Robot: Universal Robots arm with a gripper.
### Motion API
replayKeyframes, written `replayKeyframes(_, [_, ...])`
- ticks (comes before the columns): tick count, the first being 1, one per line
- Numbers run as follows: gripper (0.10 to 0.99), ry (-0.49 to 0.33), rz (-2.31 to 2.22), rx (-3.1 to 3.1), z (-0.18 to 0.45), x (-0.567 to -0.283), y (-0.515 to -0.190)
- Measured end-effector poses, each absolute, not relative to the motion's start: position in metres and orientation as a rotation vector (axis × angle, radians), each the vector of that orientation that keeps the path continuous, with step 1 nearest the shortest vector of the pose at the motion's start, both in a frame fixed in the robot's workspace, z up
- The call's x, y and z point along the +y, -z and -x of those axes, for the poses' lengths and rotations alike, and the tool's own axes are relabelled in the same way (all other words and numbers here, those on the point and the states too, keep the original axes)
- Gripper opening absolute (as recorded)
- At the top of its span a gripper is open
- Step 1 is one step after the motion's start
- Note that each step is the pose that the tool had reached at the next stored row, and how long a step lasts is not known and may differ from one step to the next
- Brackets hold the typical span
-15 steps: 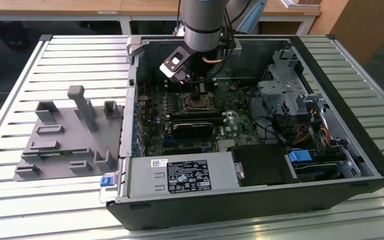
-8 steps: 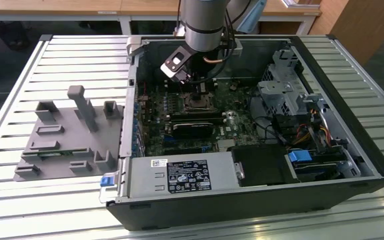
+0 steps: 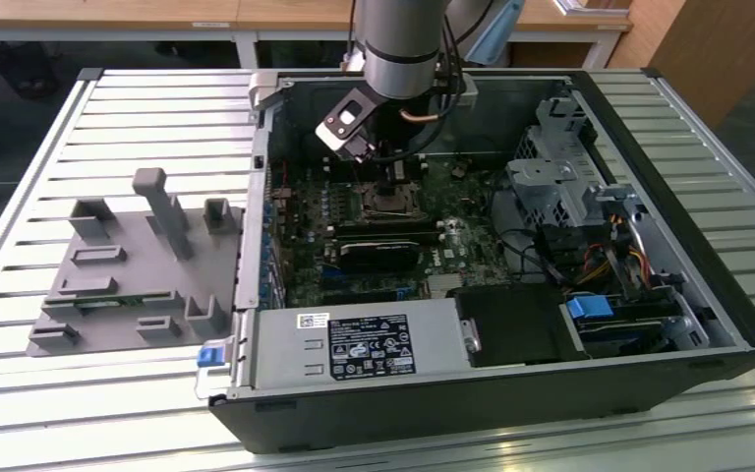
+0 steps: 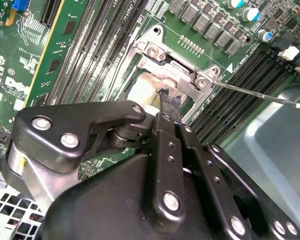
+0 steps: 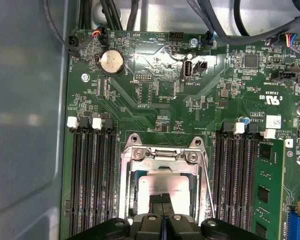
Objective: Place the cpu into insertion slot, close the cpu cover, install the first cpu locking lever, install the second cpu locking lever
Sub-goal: 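Install the first cpu locking lever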
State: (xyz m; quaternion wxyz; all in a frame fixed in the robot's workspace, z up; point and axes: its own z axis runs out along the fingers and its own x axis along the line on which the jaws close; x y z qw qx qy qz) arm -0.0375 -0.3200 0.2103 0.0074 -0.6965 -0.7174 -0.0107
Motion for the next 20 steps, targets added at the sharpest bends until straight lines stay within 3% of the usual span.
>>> replayKeyframes(20, [0.106,0.039,2.180,-2.246,0.038,-0.320,-0.246])
